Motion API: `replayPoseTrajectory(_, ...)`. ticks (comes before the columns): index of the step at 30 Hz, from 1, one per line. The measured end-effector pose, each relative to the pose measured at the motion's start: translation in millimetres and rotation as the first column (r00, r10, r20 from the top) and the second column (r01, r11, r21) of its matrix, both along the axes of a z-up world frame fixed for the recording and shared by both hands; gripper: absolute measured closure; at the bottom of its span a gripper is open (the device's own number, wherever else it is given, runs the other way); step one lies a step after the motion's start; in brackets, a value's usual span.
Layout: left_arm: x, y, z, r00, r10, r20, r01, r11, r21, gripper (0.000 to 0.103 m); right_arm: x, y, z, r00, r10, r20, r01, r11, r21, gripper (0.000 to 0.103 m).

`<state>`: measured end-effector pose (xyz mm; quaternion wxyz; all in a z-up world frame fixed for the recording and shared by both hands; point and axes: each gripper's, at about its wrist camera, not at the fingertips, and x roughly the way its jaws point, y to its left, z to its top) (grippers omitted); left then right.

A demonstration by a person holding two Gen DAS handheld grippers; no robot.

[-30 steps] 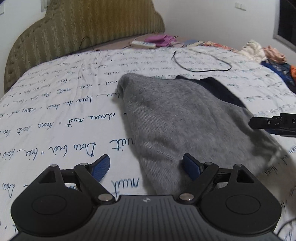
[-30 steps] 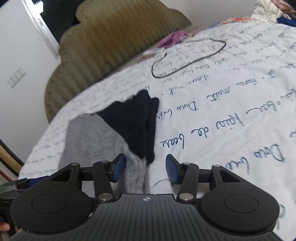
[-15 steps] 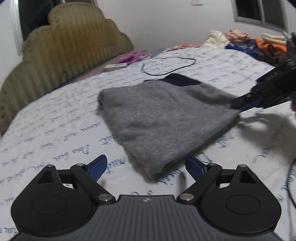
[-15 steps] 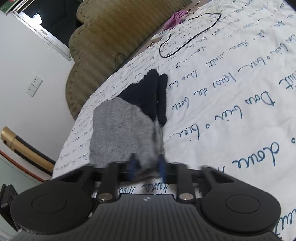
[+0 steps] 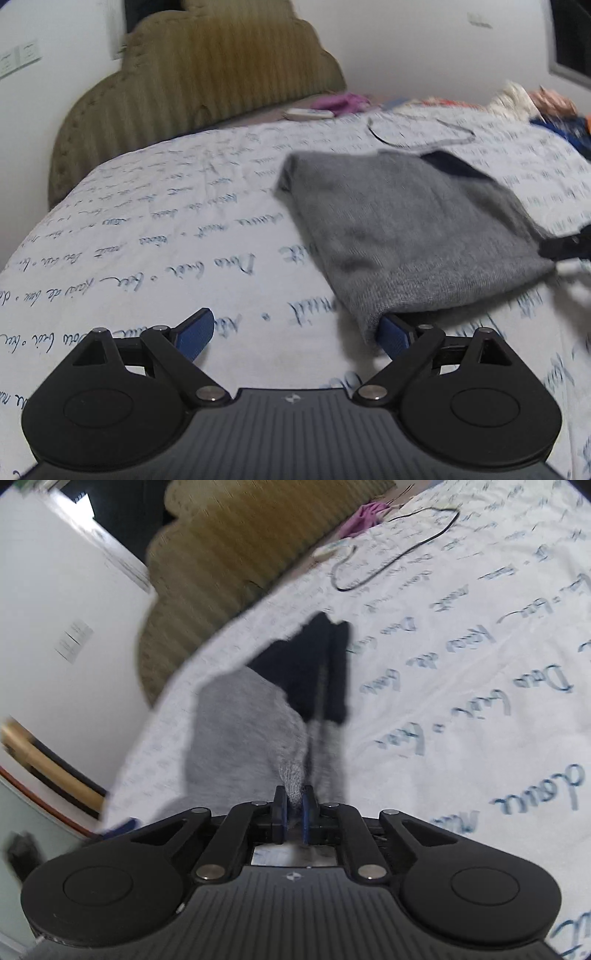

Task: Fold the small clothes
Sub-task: 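Pinch and tuck the grey edge with the right gripper, then open, then withdraw both open grippers from the folded sweater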

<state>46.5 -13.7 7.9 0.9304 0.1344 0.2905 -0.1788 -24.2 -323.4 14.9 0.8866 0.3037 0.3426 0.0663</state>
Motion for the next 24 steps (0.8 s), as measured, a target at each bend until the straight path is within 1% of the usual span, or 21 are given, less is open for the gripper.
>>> replayPoseTrajectory(1,-5.9,-1.7,0.4,1.000,-0.014,0.015,0.014,1.000,0.019,0.010,-0.3,0.4,0.1,1.000,0.013,-0.007,-0.013,1.000,-0.009,0.090)
replayPoseTrajectory(2,-10.0,-2.9,3.5,0.999,-0.027,0.032,0.026,0.999,0.034,0.010,-1.5,0.4,2.7,1.000,0.014,-0.004,-0.014,1.000,-0.025,0.081)
replayPoseTrajectory(4,-16.1,-2.8,13.4,0.997,-0.049,0.059,0.047,0.998,0.043,0.010,-4.2,3.4,17.3,0.999,-0.002,0.037,0.006,0.994,-0.108,0.081)
replayPoseTrajectory(5,-16.8,-2.9,19.9,0.996,-0.060,0.067,0.057,0.998,0.035,0.010,-2.9,5.5,26.0,0.998,-0.015,0.061,0.025,0.986,-0.163,0.079)
replayPoseTrajectory(7,-12.6,-6.9,33.9,0.994,-0.081,0.077,0.081,0.997,0.010,0.010,4.5,10.8,42.9,0.993,-0.012,0.117,0.041,0.967,-0.252,0.079)
replayPoseTrajectory(10,4.7,-20.9,50.9,0.993,-0.094,0.077,0.097,0.995,-0.036,0.010,31.9,15.8,55.8,0.987,0.045,0.154,0.001,0.958,-0.286,0.079)
replayPoseTrajectory(11,13.0,-27.0,54.4,0.993,-0.101,0.065,0.105,0.993,-0.057,0.010,44.7,18.4,55.8,0.986,0.067,0.152,-0.019,0.956,-0.293,0.079)
replayPoseTrajectory(13,31.4,-39.4,56.4,0.993,-0.115,0.041,0.118,0.988,-0.099,0.010,71.0,23.6,49.5,0.989,0.084,0.120,-0.044,0.951,-0.307,0.079)
replayPoseTrajectory(15,52.5,-54.3,50.4,0.993,-0.117,0.007,0.117,0.988,-0.098,0.010,94.9,25.1,37.2,0.994,0.073,0.076,-0.044,0.942,-0.334,0.079)
replayPoseTrajectory(16,62.9,-60.3,44.1,0.994,-0.110,-0.021,0.108,0.990,-0.090,0.010,103.9,25.3,29.9,0.997,0.056,0.052,-0.034,0.935,-0.352,0.077)
replayPoseTrajectory(17,73.8,-65.9,36.9,0.994,-0.095,-0.058,0.091,0.993,-0.080,0.010,111.4,24.2,22.8,0.999,0.041,0.031,-0.026,0.930,-0.367,0.081)
replayPoseTrajectory(18,82.2,-69.4,29.1,0.992,-0.080,-0.094,0.073,0.995,-0.073,0.010,115.4,21.4,18.5,0.999,0.029,0.019,-0.020,0.932,-0.361,0.081)
replayPoseTrajectory(20,90.6,-71.2,19.4,0.989,-0.057,-0.137,0.048,0.996,-0.071,0.010,109.3,18.1,21.0,0.999,0.014,0.036,-0.001,0.946,-0.325,0.080)
replayPoseTrajectory(21,90.8,-70.6,17.4,0.988,-0.055,-0.142,0.044,0.996,-0.080,0.010,104.5,21.1,24.6,0.998,0.023,0.059,-0.002,0.944,-0.329,0.079)
replayPoseTrajectory(22,89.2,-68.8,15.9,0.988,-0.057,-0.141,0.045,0.995,-0.090,0.010,98.8,23.6,29.0,0.996,0.035,0.077,-0.006,0.940,-0.341,0.076)
replayPoseTrajectory(24,88.6,-68.4,13.9,0.988,-0.055,-0.144,0.042,0.995,-0.091,0.010,92.8,26.5,31.3,0.995,0.048,0.083,-0.014,0.932,-0.363,0.074)
